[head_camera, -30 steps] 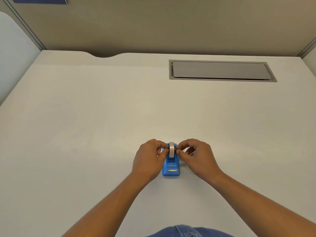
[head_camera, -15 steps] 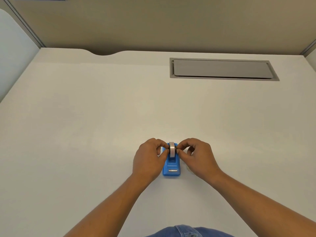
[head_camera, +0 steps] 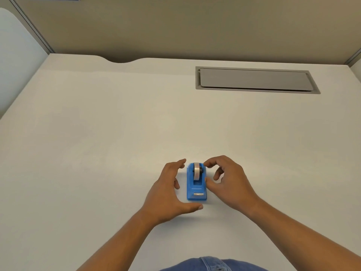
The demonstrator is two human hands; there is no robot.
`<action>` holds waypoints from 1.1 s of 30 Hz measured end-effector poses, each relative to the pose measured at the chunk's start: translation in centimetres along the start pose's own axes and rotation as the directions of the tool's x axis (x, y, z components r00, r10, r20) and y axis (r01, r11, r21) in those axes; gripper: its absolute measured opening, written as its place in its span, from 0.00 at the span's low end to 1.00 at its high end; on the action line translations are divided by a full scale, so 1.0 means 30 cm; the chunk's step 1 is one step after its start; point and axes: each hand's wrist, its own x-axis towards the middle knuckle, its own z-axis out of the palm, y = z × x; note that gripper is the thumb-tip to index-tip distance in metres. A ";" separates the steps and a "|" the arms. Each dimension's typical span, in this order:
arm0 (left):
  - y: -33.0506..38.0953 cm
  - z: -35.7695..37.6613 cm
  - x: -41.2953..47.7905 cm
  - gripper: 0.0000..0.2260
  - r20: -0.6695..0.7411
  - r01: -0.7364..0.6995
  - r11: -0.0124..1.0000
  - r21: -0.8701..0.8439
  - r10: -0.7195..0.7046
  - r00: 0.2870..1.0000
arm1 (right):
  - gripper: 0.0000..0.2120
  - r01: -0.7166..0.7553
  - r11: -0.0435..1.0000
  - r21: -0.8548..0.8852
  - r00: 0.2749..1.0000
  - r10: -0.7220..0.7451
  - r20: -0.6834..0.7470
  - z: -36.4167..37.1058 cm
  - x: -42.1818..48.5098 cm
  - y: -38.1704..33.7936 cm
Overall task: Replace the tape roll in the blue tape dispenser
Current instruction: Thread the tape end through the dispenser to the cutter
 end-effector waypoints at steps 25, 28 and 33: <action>-0.029 0.063 0.054 0.46 -0.018 0.009 1.000 -0.025 -0.010 1.000 | 0.18 0.118 0.967 -0.225 0.980 -0.077 0.183 0.009 0.049 -0.090; -0.028 0.066 0.053 0.47 0.007 0.026 1.000 0.013 -0.027 1.000 | 0.17 0.122 0.968 -0.221 0.979 -0.081 0.186 0.006 0.050 -0.089; -0.014 0.068 0.049 0.46 -0.003 0.068 0.996 0.055 -0.068 0.998 | 0.15 0.123 0.967 -0.225 0.977 -0.078 0.198 0.001 0.052 -0.087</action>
